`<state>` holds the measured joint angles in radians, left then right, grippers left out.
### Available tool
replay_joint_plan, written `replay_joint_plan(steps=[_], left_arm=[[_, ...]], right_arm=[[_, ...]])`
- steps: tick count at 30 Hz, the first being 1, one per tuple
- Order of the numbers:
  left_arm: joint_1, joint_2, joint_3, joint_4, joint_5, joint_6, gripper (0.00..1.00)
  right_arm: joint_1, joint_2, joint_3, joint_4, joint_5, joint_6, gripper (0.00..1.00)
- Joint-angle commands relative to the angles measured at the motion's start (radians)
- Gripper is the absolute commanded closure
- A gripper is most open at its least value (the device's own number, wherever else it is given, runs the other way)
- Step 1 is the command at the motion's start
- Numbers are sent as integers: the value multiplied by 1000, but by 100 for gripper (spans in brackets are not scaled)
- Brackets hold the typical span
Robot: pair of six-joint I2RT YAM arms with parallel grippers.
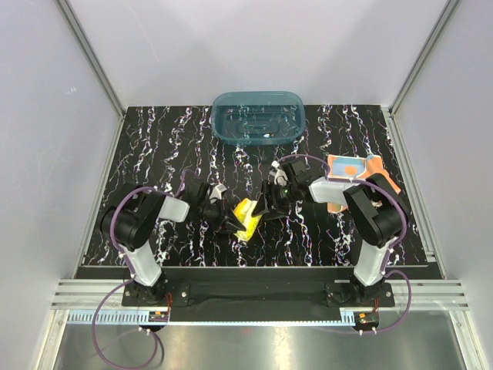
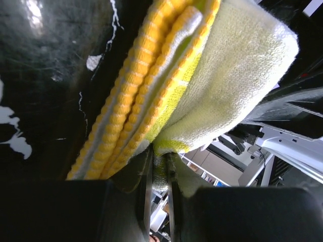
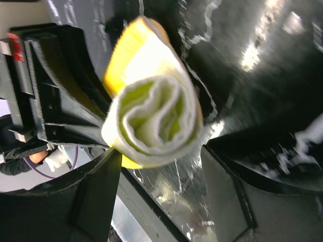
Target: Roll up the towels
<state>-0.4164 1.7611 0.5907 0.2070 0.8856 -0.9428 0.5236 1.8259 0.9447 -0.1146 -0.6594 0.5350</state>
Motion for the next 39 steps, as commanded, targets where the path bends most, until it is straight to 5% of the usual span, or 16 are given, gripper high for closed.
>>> replay_joint_plan(steps=[1, 6, 14, 26, 39], left_arm=[[11, 52, -19, -138, -125, 78, 91], [19, 58, -11, -143, -105, 85, 91], [37, 46, -23, -115, -85, 71, 87], [34, -144, 35, -374, -312, 196, 62], [-59, -448, 139, -624, -651, 280, 57]], right_arm=[[26, 53, 20, 101, 26, -7, 29], [61, 96, 20, 151, 24, -1, 33], [69, 138, 31, 130, 72, 13, 71], [72, 139, 193, -236, 141, -58, 75], [76, 133, 273, -428, 225, -78, 77]])
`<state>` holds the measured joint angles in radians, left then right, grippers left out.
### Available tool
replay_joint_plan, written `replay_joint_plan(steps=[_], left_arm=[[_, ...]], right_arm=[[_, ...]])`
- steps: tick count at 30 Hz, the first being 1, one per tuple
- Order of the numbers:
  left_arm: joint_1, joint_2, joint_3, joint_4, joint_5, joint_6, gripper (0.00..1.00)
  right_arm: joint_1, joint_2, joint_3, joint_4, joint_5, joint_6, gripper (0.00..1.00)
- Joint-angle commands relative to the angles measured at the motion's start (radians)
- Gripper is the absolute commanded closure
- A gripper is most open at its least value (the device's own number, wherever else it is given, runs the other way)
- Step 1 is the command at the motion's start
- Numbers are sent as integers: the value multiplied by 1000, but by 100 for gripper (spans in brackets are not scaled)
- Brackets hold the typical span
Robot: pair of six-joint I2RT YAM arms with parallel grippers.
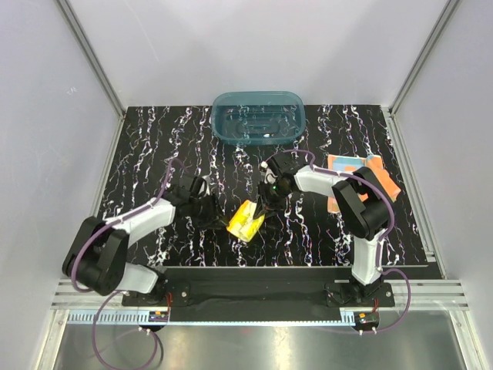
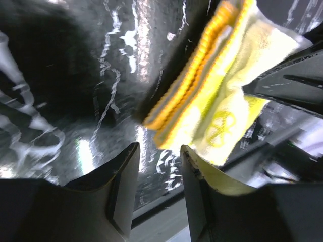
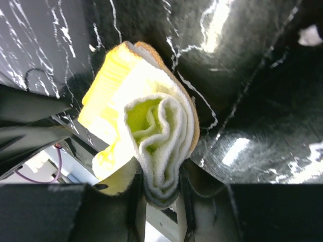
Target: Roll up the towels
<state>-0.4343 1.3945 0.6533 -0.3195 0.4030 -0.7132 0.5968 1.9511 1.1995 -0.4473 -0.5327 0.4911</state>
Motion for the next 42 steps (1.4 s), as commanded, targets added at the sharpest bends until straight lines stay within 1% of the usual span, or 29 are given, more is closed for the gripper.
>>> replay_joint_plan(steps=[1, 2, 4, 5, 7, 8, 10, 11, 13, 14, 17, 22, 26, 33, 37, 42], left_arm=[[-59, -106, 89, -116, -203, 57, 57], [-104, -142, 107, -137, -284, 66, 57], [-156, -175, 158, -197, -369, 76, 56], [-211, -195, 173, -213, -453, 86, 56], [-265, -204, 209, -248, -547, 92, 56], [-317, -204, 216, -254, -572, 99, 56], [-371, -203, 233, -266, -637, 98, 56], [-429, -192, 247, -265, -656, 100, 56], [-490, -175, 264, -263, -694, 100, 56], [-553, -154, 284, -262, -734, 103, 56], [-644, -92, 312, -247, -765, 118, 57], [-708, -23, 344, -182, -756, 147, 57], [-747, 41, 365, -141, -751, 181, 55], [-753, 130, 364, -82, -727, 235, 52], [-753, 190, 370, -98, -776, 233, 51], [-753, 228, 347, -90, -823, 219, 51]], right_arm=[[4, 6, 18, -100, 99, -33, 76], [5, 3, 20, -102, 102, -31, 76], [5, -1, 21, -108, 108, -25, 76], [5, -4, 25, -111, 109, -20, 76], [6, -3, 31, -125, 114, -19, 76], [8, -3, 34, -129, 120, -19, 76], [6, -4, 37, -143, 128, -19, 75], [6, -3, 38, -149, 128, -20, 75], [8, -3, 38, -156, 128, -19, 75], [8, -1, 38, -159, 129, -19, 75], [8, 0, 40, -166, 128, -17, 74], [11, -7, 34, -169, 131, -16, 73], [9, -14, 32, -172, 135, -19, 74], [11, -20, 28, -171, 132, -19, 74], [11, -20, 25, -171, 131, -22, 74], [11, -20, 15, -163, 129, -25, 74]])
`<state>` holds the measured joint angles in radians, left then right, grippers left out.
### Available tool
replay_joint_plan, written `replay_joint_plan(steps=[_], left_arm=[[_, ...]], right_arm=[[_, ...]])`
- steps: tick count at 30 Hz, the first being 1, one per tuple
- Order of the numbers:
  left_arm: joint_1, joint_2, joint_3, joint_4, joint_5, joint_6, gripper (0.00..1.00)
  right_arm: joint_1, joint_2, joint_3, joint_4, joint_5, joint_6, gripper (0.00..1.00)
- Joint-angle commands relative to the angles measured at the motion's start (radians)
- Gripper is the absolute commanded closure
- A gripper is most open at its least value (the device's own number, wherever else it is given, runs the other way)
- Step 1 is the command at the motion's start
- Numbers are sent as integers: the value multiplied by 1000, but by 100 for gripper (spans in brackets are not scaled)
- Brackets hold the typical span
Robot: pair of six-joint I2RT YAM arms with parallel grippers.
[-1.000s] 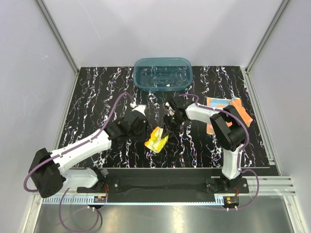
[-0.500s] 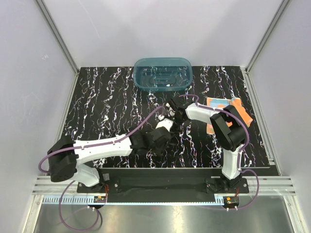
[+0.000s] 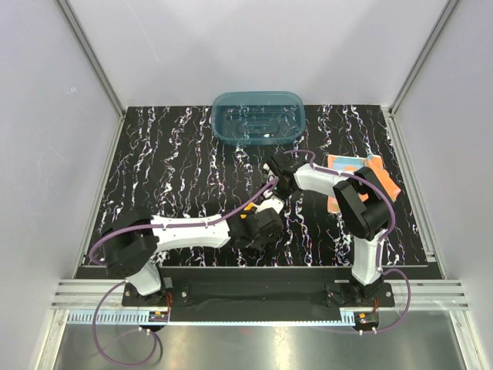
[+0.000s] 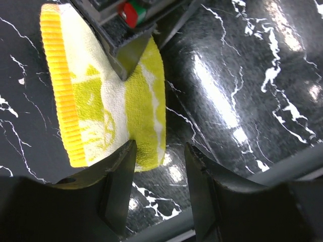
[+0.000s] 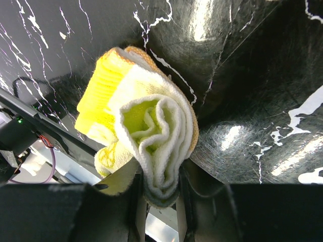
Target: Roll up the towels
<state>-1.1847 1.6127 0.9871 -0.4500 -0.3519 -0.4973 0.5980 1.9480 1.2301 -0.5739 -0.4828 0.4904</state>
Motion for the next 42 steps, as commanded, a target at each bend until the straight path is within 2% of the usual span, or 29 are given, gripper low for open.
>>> replay_joint_plan(steps=[1, 12, 23, 31, 34, 36, 38, 42], left_arm=[[-3, 15, 10, 45, -81, 2, 51], [0, 21, -2, 2, -142, -12, 49], [-1, 13, -102, 145, 43, -4, 49], [-7, 75, -108, 145, 48, -24, 50], [-7, 93, -111, 128, 11, -47, 58], [-7, 92, -116, 122, -4, -58, 69], [-6, 84, -126, 122, -9, -64, 76], [-4, 47, -143, 131, 5, -60, 87]], right_arm=[[9, -15, -17, -35, 78, -23, 74], [10, -12, -9, -49, 72, -36, 75], [9, 2, 25, -76, 73, -47, 74], [9, 6, 35, -83, 70, -47, 73], [9, 8, 35, -84, 61, -47, 72], [8, 8, 31, -86, 59, -50, 70], [9, 6, 28, -90, 61, -61, 67], [8, 2, 32, -101, 75, -81, 48]])
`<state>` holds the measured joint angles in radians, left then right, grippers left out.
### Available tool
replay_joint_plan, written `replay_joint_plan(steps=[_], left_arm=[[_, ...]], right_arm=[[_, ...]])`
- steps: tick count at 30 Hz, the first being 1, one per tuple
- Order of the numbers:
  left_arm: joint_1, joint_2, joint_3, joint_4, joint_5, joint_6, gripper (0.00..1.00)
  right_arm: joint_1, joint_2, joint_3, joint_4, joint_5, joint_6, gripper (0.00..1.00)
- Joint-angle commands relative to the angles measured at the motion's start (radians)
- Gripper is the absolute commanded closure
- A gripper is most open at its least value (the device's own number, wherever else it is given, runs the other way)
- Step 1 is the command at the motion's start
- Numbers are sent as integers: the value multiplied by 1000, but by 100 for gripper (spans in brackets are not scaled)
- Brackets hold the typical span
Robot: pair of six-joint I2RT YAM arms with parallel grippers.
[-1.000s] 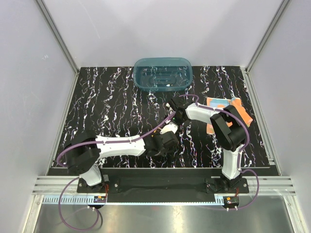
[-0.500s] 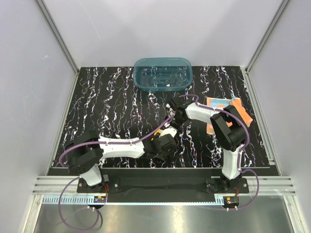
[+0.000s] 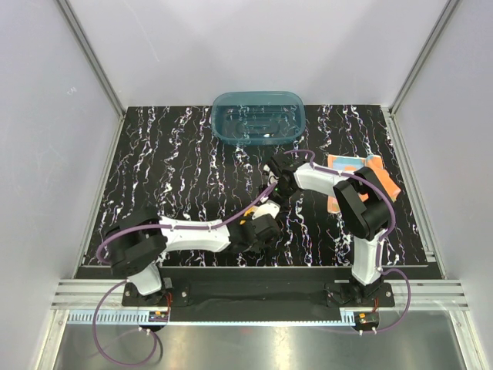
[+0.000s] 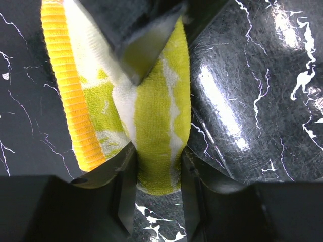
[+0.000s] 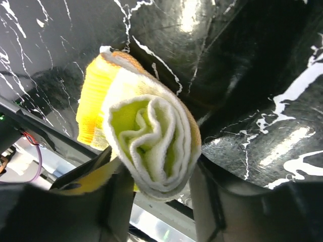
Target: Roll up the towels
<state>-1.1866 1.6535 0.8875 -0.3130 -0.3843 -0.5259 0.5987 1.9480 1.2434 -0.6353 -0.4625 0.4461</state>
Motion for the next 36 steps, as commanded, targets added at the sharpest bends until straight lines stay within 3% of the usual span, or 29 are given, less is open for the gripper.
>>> replay_joint_plan(steps=[1, 6, 20, 31, 36], left_arm=[[-2, -1, -44, -5, 44, -31, 88], [8, -64, -84, 26, 106, -42, 91], [139, -221, -203, 150, 320, -80, 94], [320, -251, -292, 310, 660, -164, 94], [441, -229, -347, 396, 807, -264, 96]], right_arm=[[6, 2, 22, -44, 64, -41, 46], [-57, 19, 60, -89, 68, -90, 40], [-152, 0, 85, -150, 131, -119, 39], [-181, -73, 54, -138, 145, -98, 39], [-183, -197, -88, -3, 64, -51, 38]])
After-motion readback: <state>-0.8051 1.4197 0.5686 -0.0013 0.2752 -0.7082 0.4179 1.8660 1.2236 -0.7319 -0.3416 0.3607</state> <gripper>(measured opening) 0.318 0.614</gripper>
